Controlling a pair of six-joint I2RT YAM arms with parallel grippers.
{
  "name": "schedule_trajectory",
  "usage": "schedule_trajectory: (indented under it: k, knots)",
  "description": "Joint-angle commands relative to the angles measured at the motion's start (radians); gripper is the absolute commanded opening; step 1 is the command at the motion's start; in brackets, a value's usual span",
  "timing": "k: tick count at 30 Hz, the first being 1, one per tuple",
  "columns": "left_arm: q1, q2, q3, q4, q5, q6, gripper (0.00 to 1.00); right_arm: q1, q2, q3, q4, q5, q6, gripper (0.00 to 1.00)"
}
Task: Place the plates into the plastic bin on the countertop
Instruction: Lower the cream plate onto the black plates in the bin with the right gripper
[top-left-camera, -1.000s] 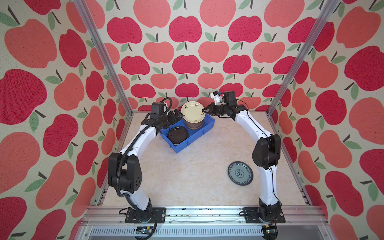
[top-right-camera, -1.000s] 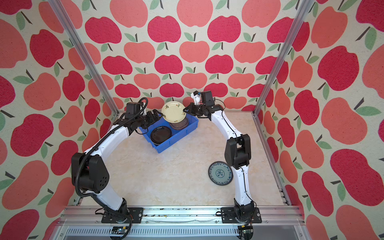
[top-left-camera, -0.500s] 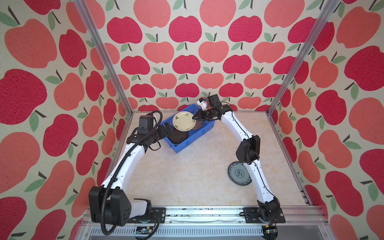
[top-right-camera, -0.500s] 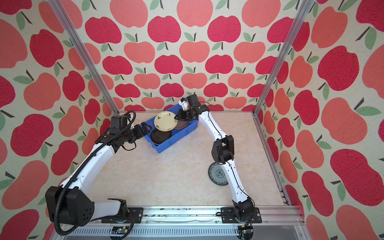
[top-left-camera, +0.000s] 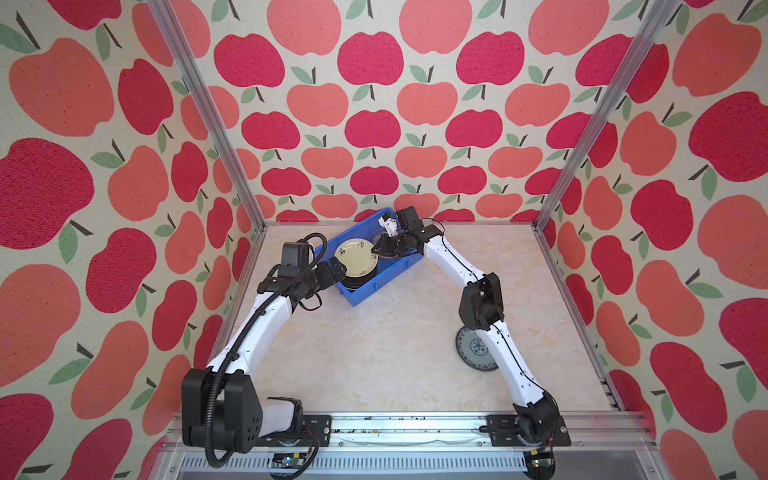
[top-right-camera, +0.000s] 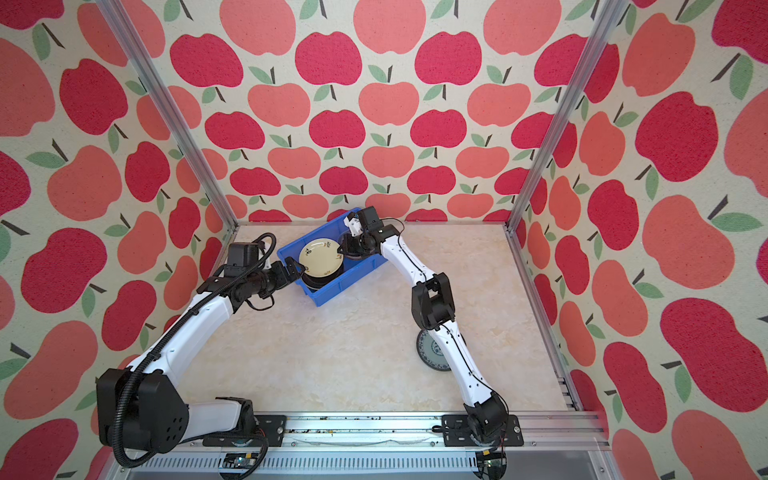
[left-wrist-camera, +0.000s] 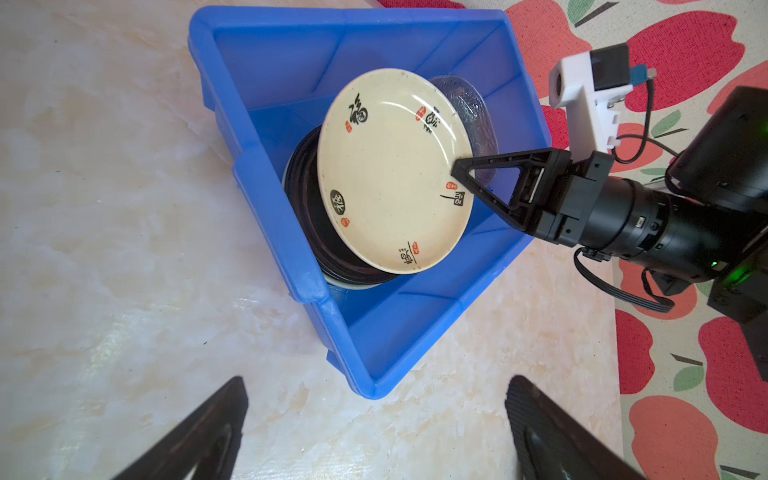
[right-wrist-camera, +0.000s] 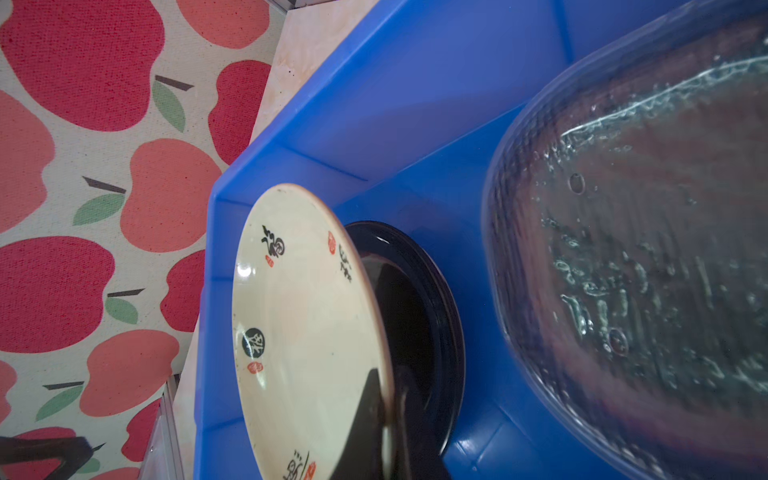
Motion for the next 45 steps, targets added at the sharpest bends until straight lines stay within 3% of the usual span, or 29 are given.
schedule_trajectory:
  k: [1,10,17,45]
  knots:
    - [0.007,0.022,-0.011,0.039,0.026,-0.004,0.99,0.004,0.021,0.017,0.057,0.027,0.025,0.00]
    - [0.006,0.048,-0.005,0.043,0.036,-0.003,0.99,0.024,0.066,0.080,0.019,0.069,0.010,0.00]
    - [0.009,0.075,0.005,0.044,0.052,0.009,0.99,0.044,0.078,0.087,0.010,0.093,0.009,0.13]
    - [-0.024,0.105,0.003,0.106,0.063,-0.002,0.99,0.050,-0.024,0.033,-0.062,0.222,-0.048,0.29]
